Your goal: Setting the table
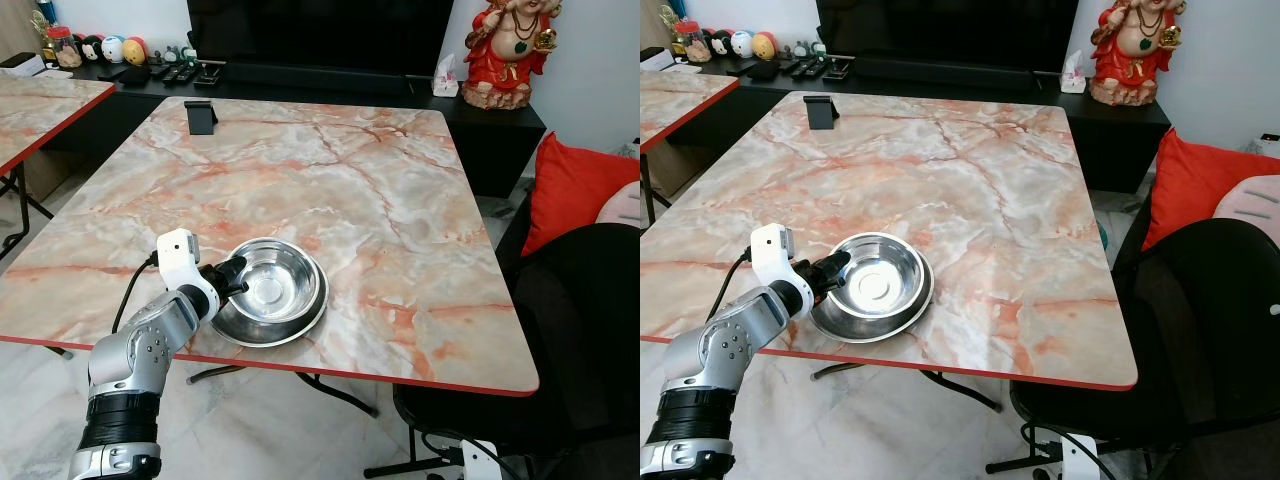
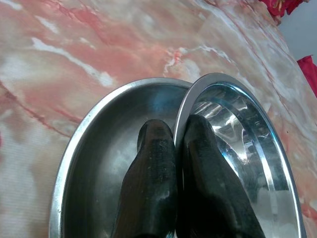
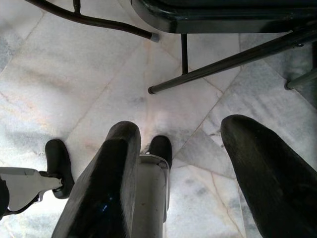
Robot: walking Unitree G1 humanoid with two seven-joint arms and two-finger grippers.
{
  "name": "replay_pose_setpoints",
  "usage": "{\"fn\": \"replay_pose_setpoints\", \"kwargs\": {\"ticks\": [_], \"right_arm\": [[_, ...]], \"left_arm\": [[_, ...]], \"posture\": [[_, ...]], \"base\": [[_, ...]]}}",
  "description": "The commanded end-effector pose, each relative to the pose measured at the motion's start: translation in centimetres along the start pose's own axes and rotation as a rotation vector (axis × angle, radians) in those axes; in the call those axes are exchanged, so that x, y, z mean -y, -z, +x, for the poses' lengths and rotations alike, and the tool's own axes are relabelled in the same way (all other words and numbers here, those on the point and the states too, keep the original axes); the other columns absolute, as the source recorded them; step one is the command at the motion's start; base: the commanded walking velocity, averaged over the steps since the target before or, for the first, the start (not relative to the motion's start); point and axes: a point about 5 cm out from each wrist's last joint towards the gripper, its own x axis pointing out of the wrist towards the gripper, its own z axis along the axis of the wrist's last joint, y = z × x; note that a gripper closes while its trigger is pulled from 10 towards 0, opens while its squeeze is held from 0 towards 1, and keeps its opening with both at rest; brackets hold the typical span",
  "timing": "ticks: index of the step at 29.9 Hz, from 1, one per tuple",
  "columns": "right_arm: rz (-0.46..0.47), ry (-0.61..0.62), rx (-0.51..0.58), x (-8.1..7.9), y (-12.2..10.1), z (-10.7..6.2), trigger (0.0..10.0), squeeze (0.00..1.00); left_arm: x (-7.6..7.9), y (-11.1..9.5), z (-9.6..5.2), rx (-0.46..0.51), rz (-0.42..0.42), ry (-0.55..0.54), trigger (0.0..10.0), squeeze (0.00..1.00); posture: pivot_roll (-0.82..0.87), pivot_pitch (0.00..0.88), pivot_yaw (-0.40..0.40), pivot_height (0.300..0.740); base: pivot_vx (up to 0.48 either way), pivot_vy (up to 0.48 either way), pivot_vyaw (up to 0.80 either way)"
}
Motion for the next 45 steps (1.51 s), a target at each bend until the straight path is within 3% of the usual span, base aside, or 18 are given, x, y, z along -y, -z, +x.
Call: {"fn": "replay_pose_setpoints", "kwargs": {"ticks": [1, 6, 7, 8, 9, 14, 15, 16, 17, 25, 31, 34, 35, 36, 40, 41, 44, 45], "right_arm": [[0.001, 0.005, 0.001, 0.2, -0.1, 0.0, 10.0, 0.00], [-0.001, 0.004, 0.000, 0.2, -0.1, 0.0, 10.0, 0.00], [-0.001, 0.004, 0.000, 0.2, -0.1, 0.0, 10.0, 0.00], [-0.001, 0.004, 0.000, 0.2, -0.1, 0.0, 10.0, 0.00], [-0.001, 0.004, 0.000, 0.2, -0.1, 0.0, 10.0, 0.00], [-0.002, 0.004, 0.000, 0.2, -0.1, 0.0, 10.0, 0.00], [-0.001, 0.004, 0.000, 0.2, -0.1, 0.0, 10.0, 0.00], [-0.001, 0.004, 0.000, 0.2, -0.1, 0.0, 10.0, 0.00], [-0.001, 0.004, 0.000, 0.2, -0.1, 0.0, 10.0, 0.00], [-0.001, 0.002, 0.000, 0.2, -0.1, 0.0, 10.0, 0.00], [-0.002, 0.001, -0.001, 0.2, -0.1, 0.0, 10.0, 0.00], [-0.003, -0.001, -0.001, 0.2, -0.1, 0.0, 10.0, 0.00], [-0.003, -0.001, -0.001, 0.2, -0.1, 0.0, 10.0, 0.00], [-0.004, 0.000, -0.001, 0.2, 0.0, 0.0, 10.0, 0.00], [-0.006, 0.000, -0.002, 0.2, 0.1, 0.0, 10.0, 0.00], [-0.010, -0.001, -0.004, 0.2, 0.2, -0.1, 10.0, 0.00], [-0.011, 0.021, 0.006, 0.4, 0.3, -0.1, 10.0, 0.00], [-0.008, 0.026, 0.008, 0.4, 0.3, -0.1, 10.0, 0.00]], "left_arm": [[-0.1, 0.0, 0.2, -0.009, 0.024, -0.025, 10.0, 0.47], [-0.2, 0.0, 0.1, -0.008, 0.023, -0.028, 10.0, 0.55], [-0.2, 0.0, 0.1, -0.006, 0.023, -0.030, 10.0, 0.65], [-0.2, 0.0, 0.1, -0.006, 0.023, -0.030, 10.0, 0.65], [-0.2, -0.1, 0.2, -0.003, 0.023, -0.033, 10.0, 1.00], [-0.4, -0.2, 0.2, 0.004, 0.029, -0.055, 10.0, 1.00], [-0.4, -0.3, 0.2, 0.004, 0.033, -0.058, 10.0, 0.98], [-0.5, -0.3, 0.2, 0.003, 0.039, -0.064, 10.0, 0.18], [-0.5, -0.3, 0.2, 0.003, 0.043, -0.068, 10.0, 0.00], [-0.9, -0.7, 0.2, 0.030, 0.074, -0.101, 10.0, 0.00], [-0.8, -0.9, 0.2, 0.041, 0.147, -0.106, 10.0, 0.00], [-0.6, -2.0, 0.0, 0.137, 0.234, -0.106, 10.0, 0.00], [0.2, -3.1, -0.3, 0.236, 0.342, -0.078, 10.0, 0.00], [0.9, -3.6, -0.5, 0.295, 0.388, -0.055, 10.0, 0.00], [1.6, -3.9, -0.7, 0.356, 0.438, -0.038, 10.0, 0.00], [2.4, -3.9, -0.9, 0.411, 0.526, -0.022, 10.0, 0.00], [3.6, -2.7, -1.0, 0.439, 0.629, 0.015, 10.0, 0.00], [3.8, -2.4, -1.0, 0.443, 0.630, 0.019, 10.0, 0.00]], "posture": [[0.10, 0.000, -0.032, 0.740], [0.10, 0.000, -0.032, 0.740], [0.10, 0.000, -0.032, 0.740], [0.10, 0.000, -0.032, 0.740], [0.10, 0.000, -0.032, 0.740], [0.10, 0.000, -0.034, 0.740], [0.10, 0.000, -0.034, 0.740], [0.10, 0.000, -0.033, 0.740], [0.10, 0.000, -0.033, 0.740], [0.10, 0.000, -0.033, 0.740], [0.10, 0.000, -0.032, 0.740], [0.10, 0.000, -0.032, 0.740], [0.10, 0.000, -0.033, 0.740], [0.10, 0.000, -0.035, 0.740], [0.11, 0.000, -0.037, 0.740], [0.11, 0.000, -0.039, 0.740], [0.11, 0.000, -0.038, 0.740], [0.11, 0.000, -0.038, 0.740]], "base": [[0.000, 0.000, 0.00], [0.000, 0.000, 0.00], [0.000, 0.000, 0.00], [0.000, 0.000, 0.00], [0.000, 0.000, 0.00], [0.000, 0.000, 0.00], [0.000, 0.000, 0.00], [0.000, 0.000, 0.00], [0.000, 0.000, 0.00], [0.000, 0.000, 0.00], [0.000, 0.000, 0.00], [0.000, 0.000, 0.00], [0.000, 0.000, 0.00], [0.000, 0.000, 0.00], [0.000, 0.000, 0.00], [0.000, 0.000, 0.00], [0.000, 0.000, 0.00], [0.000, 0.000, 0.00]]}}
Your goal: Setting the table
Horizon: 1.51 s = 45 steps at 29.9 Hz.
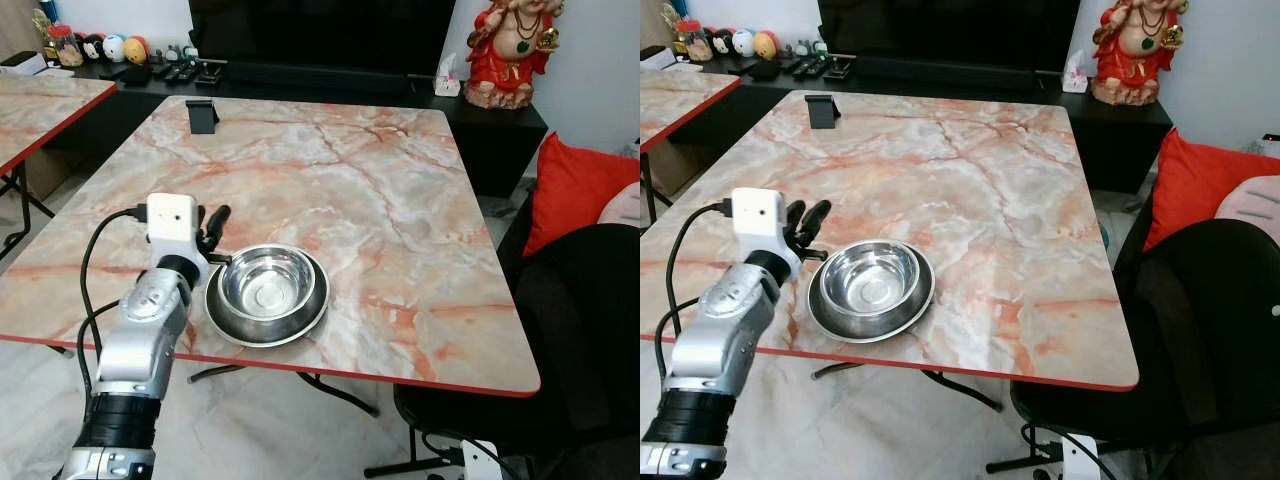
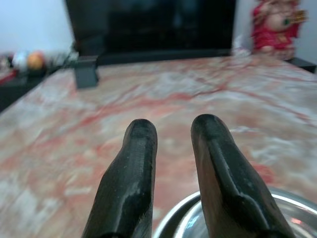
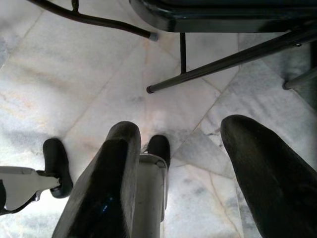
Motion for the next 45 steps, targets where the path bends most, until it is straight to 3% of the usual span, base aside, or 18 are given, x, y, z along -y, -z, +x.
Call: {"fn": "replay_pose_setpoints", "kwargs": {"ticks": [1, 8, 15, 26, 33, 37, 45], "right_arm": [[0.000, 0.016, 0.008, 0.2, 0.2, -0.1, 10.0, 0.00], [0.002, 0.034, 0.013, 0.1, 0.4, -0.1, 10.0, 0.00], [0.023, 0.057, 0.019, -0.1, 0.8, -0.2, 10.0, 0.00], [0.050, 0.142, 0.038, 2.0, 0.6, -0.5, 10.0, 0.00], [0.108, 0.193, 0.057, 2.5, 0.2, -0.6, 10.0, 0.00], [0.024, 0.171, 0.063, 2.2, -0.7, -0.4, 10.0, 0.00], [0.049, 0.175, 0.074, 1.6, -1.0, -0.2, 10.0, 0.00]], "left_arm": [[1.1, 0.1, -0.3, 0.023, 0.028, 0.022, 10.0, 0.00], [2.8, 0.9, -0.7, 0.055, 0.036, 0.048, 10.0, 0.00], [3.2, 1.3, -0.3, 0.077, 0.060, 0.072, 10.0, 0.00], [6.8, 1.3, 1.4, 0.110, 0.027, 0.169, 10.0, 0.00], [5.7, 1.0, 1.9, 0.121, 0.041, 0.159, 10.0, 0.00], [4.5, 1.2, 2.0, 0.119, 0.025, 0.088, 10.0, 0.00], [3.6, 2.1, 1.2, 0.103, 0.033, 0.039, 10.0, 0.00]], "posture": [[0.11, 0.000, -0.034, 0.740], [0.10, 0.000, -0.030, 0.740], [0.04, 0.000, -0.006, 0.740], [-0.08, 0.000, 0.021, 0.740], [-0.08, 0.000, 0.020, 0.740], [-0.08, 0.000, 0.000, 0.740], [-0.04, 0.000, -0.015, 0.740]], "base": [[0.000, 0.000, 0.00], [0.000, 0.000, 0.00], [0.000, 0.000, 0.00], [0.000, 0.000, 0.00], [0.000, 0.000, 0.00], [0.000, 0.000, 0.00], [0.000, 0.000, 0.00]]}}
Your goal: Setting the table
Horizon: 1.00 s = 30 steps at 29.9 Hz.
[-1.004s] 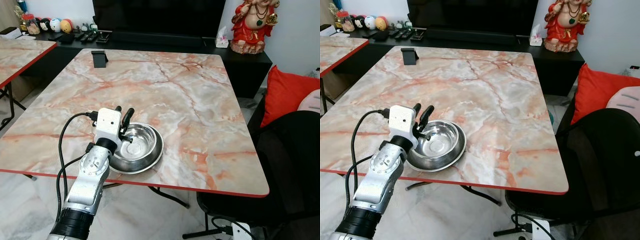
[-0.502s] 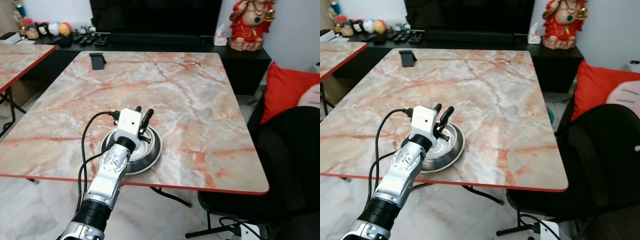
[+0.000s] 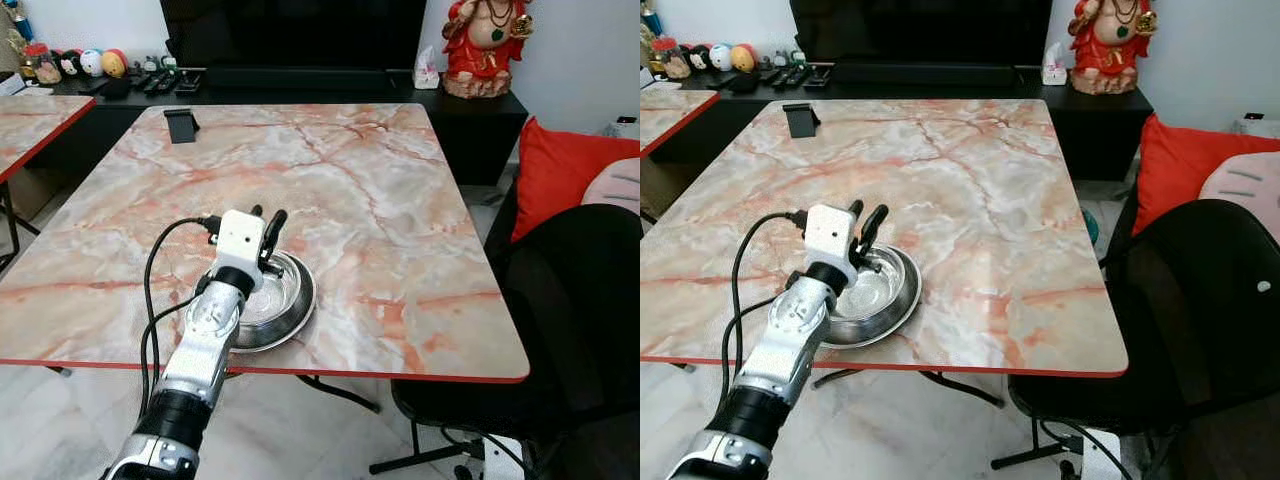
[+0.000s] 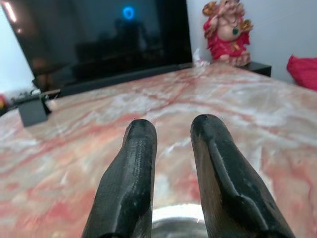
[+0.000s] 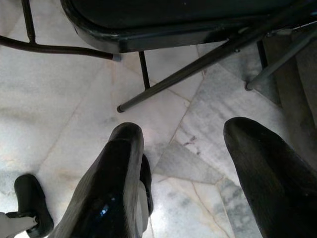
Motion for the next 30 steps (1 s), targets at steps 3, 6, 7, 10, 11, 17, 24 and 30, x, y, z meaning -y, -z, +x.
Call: {"fn": "replay_pose_setpoints", "kwargs": {"ticks": [3, 6, 7, 10, 11, 17, 24, 30], "right_arm": [[0.031, 0.012, 0.007, -0.4, 0.1, 0.0, 10.0, 0.00], [0.042, -0.005, 0.014, -0.7, 0.2, -0.1, 10.0, 0.00], [0.044, -0.011, 0.016, -0.8, 0.2, -0.1, 10.0, 0.00], [0.049, -0.014, 0.021, -0.9, 0.3, -0.1, 10.0, 0.00], [0.049, -0.011, 0.020, -0.9, 0.4, -0.1, 10.0, 0.00], [0.039, -0.003, 0.005, -0.9, 0.7, -0.2, 10.0, 0.00], [0.032, -0.008, -0.003, -0.9, 1.0, -0.3, 10.0, 0.00], [0.025, -0.010, -0.006, -0.8, 1.2, -0.3, 10.0, 0.00]], "left_arm": [[-0.8, -0.4, -0.1, 0.026, 0.003, -0.021, 10.0, 0.00], [-1.0, -0.4, 0.1, 0.028, 0.010, -0.016, 10.0, 0.00], [-1.1, -0.6, 0.3, 0.031, 0.009, -0.020, 10.0, 0.00], [-1.3, -0.9, 0.4, 0.046, 0.021, -0.026, 10.0, 0.00], [-1.5, -0.8, 0.3, 0.044, 0.026, -0.029, 10.0, 0.00], [-3.6, -0.6, -0.8, 0.028, 0.086, -0.054, 10.0, 0.00], [-4.1, -0.4, -1.3, 0.020, 0.099, -0.054, 10.0, 0.00], [-2.9, -0.6, -1.0, 0.037, 0.072, -0.037, 10.0, 0.00]], "posture": [[-0.03, 0.000, 0.001, 0.740], [-0.03, 0.000, 0.016, 0.740], [-0.03, 0.000, 0.017, 0.740], [-0.03, 0.000, 0.016, 0.740], [-0.03, 0.000, 0.015, 0.740], [0.00, 0.000, 0.003, 0.740], [0.00, 0.000, 0.004, 0.740], [0.00, 0.000, -0.004, 0.740]], "base": [[0.000, 0.000, 0.00], [0.000, 0.000, 0.00], [0.000, 0.000, 0.00], [0.000, 0.000, 0.00], [0.000, 0.000, 0.00], [0.000, 0.000, 0.00], [0.000, 0.000, 0.00], [0.000, 0.000, 0.00]]}}
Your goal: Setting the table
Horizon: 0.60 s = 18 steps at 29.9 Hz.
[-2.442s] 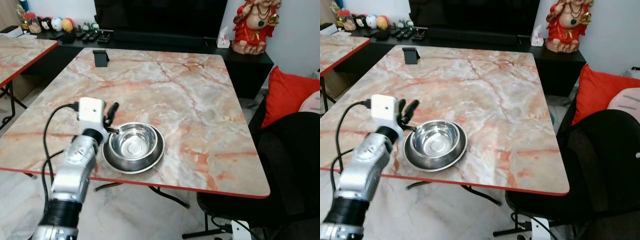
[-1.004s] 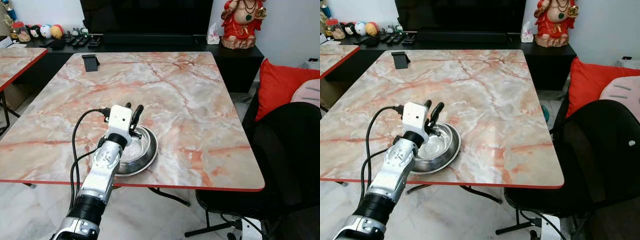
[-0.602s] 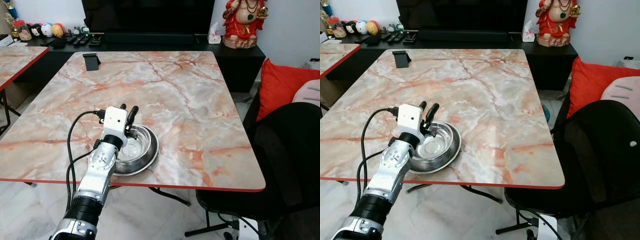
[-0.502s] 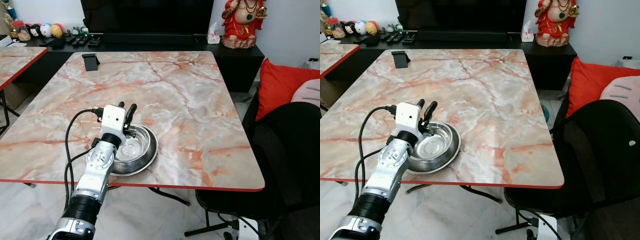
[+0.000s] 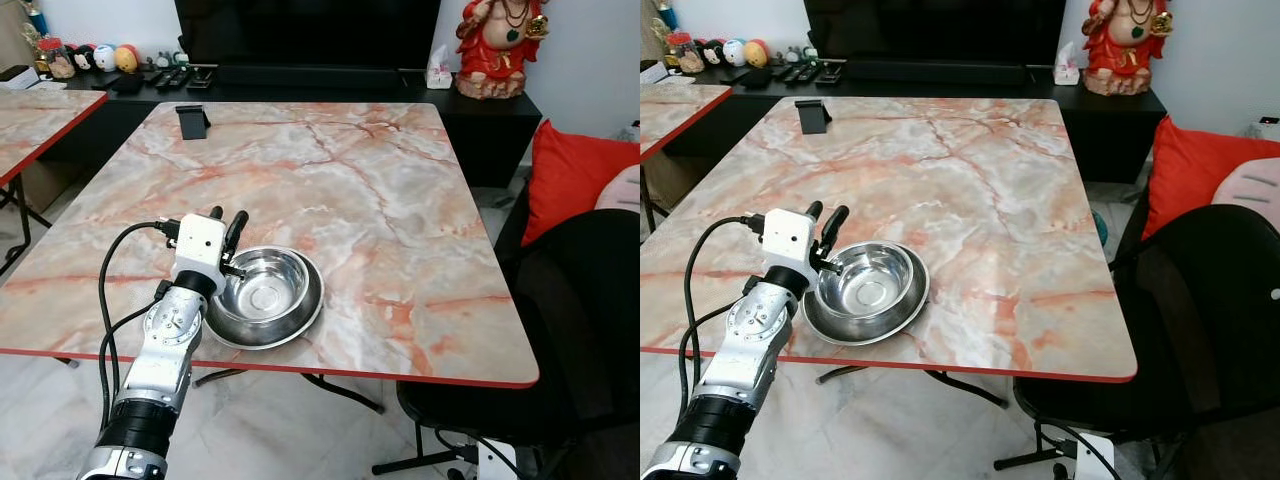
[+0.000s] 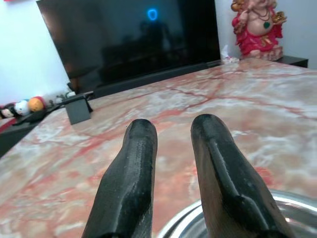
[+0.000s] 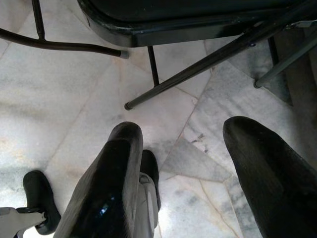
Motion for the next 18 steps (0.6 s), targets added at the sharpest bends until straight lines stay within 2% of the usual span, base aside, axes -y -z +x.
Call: {"fn": "replay_pose_setpoints", "kwargs": {"ticks": [1, 6, 18], "right_arm": [[-0.001, -0.002, -0.004, -0.02, 0.29, -0.08, 10.0, 0.00], [-0.005, -0.009, -0.006, -0.05, 0.33, -0.09, 10.0, 0.00], [-0.009, -0.011, -0.007, 0.06, 0.17, -0.04, 10.0, 0.00]], "left_arm": [[0.41, -0.44, -0.01, 0.021, -0.002, 0.012, 10.0, 0.00], [0.41, -0.44, -0.06, 0.018, -0.010, 0.015, 10.0, 0.00], [0.71, -0.60, 0.09, 0.014, -0.018, 0.007, 10.0, 0.00]], "posture": [[0.00, 0.000, -0.004, 0.740], [0.00, 0.000, -0.003, 0.740], [0.02, 0.000, -0.009, 0.740]], "base": [[0.000, 0.000, 0.00], [0.000, 0.000, 0.00], [0.000, 0.349, 0.00]]}}
